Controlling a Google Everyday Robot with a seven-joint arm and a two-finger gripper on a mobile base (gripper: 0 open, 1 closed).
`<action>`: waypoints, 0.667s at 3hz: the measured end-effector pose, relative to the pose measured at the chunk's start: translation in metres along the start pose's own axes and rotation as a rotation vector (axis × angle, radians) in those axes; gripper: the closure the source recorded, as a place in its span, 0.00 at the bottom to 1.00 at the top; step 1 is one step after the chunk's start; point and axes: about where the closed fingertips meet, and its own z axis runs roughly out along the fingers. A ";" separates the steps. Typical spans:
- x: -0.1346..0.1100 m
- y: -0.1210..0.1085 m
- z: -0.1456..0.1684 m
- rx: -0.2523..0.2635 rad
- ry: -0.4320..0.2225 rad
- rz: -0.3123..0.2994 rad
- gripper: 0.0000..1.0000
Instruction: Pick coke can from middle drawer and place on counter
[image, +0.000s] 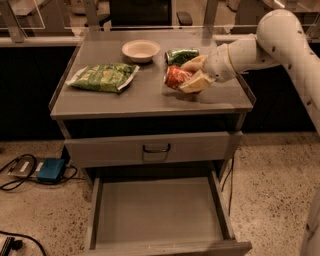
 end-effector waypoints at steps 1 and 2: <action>0.014 -0.003 0.009 -0.013 0.032 0.022 1.00; 0.015 -0.003 0.010 -0.014 0.033 0.022 0.74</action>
Offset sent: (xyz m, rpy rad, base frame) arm 0.0068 -0.0021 -0.0140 -0.0235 0.0266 -0.0111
